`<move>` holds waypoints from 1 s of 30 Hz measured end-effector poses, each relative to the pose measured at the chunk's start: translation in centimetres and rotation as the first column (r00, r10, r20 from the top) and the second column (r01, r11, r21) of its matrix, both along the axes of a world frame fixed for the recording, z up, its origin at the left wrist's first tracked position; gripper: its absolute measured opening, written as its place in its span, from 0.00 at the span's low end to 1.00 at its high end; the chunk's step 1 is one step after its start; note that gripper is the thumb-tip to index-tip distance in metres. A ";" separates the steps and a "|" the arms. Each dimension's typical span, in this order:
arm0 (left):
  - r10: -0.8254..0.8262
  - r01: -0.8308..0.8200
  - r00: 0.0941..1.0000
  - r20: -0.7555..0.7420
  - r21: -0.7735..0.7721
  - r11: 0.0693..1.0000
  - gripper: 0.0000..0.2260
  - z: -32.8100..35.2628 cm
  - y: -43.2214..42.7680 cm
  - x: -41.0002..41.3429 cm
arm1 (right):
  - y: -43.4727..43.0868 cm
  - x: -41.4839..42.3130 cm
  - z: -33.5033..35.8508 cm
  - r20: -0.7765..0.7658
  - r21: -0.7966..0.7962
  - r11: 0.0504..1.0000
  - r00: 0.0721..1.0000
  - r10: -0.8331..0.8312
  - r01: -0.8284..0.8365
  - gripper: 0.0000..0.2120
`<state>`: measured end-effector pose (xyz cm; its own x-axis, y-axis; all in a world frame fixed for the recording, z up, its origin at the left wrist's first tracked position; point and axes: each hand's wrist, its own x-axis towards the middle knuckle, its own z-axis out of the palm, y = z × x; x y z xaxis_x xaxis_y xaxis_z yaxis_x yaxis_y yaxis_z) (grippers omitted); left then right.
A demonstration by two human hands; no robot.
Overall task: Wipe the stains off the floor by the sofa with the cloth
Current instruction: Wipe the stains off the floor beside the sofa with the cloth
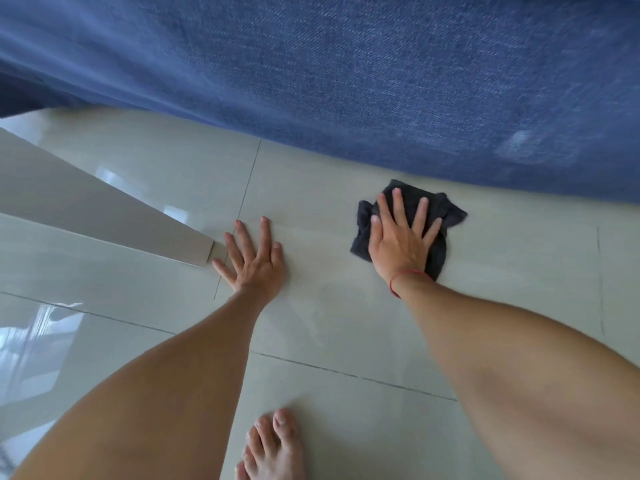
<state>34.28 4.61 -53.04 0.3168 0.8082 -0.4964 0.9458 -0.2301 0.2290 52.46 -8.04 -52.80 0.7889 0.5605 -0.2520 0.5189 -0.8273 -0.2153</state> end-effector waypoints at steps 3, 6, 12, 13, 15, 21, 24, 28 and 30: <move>-0.008 0.008 1.000 -0.002 -0.035 0.999 0.24 0.0 0.3 -0.1 | 3.5 -3.1 0.5 -0.012 0.045 0.974 0.975 0.221 -0.220 0.23; -0.011 0.010 1.000 -0.009 -0.080 0.997 0.24 0.2 0.6 -0.1 | 3.7 -7.2 0.8 -0.001 0.055 0.934 0.935 0.355 -0.354 0.23; 0.012 -0.011 1.000 0.013 -0.072 0.997 0.25 0.9 0.6 0.0 | -2.2 -8.2 0.3 0.036 0.089 0.830 0.834 0.550 -0.551 0.21; 0.017 -0.016 0.999 0.030 -0.015 1.000 0.25 1.1 0.1 0.2 | -3.0 -7.4 0.3 0.037 0.094 0.833 0.838 0.545 -0.546 0.21; -0.043 0.036 0.998 0.053 0.118 0.992 0.25 1.4 -1.3 1.1 | -4.7 -5.9 0.3 0.027 0.086 0.872 0.876 0.482 -0.482 0.21; -0.244 0.242 0.967 0.073 0.036 0.970 0.24 1.1 -5.2 5.8 | -11.3 -0.2 0.3 -0.001 -0.013 0.995 0.995 -0.097 0.097 0.22; -0.220 0.220 0.974 0.053 0.004 0.975 0.24 0.7 -5.2 6.2 | -11.0 1.5 0.5 -0.050 0.021 0.949 0.949 -0.312 0.314 0.23; -0.232 0.233 0.972 0.028 -0.013 0.972 0.24 0.7 -5.1 6.2 | -8.4 1.6 0.3 -0.030 0.055 0.940 0.942 -0.334 0.335 0.23; -0.233 0.234 0.972 0.023 -0.016 0.972 0.24 0.6 -5.0 6.2 | -6.8 1.4 0.2 -0.022 0.064 0.967 0.969 -0.244 0.245 0.23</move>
<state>40.46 -0.37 -52.45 0.5061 0.7012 -0.5022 0.8615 -0.4394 0.2546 53.89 -14.88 -52.58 0.9008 0.3666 -0.2328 0.2992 -0.9124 -0.2792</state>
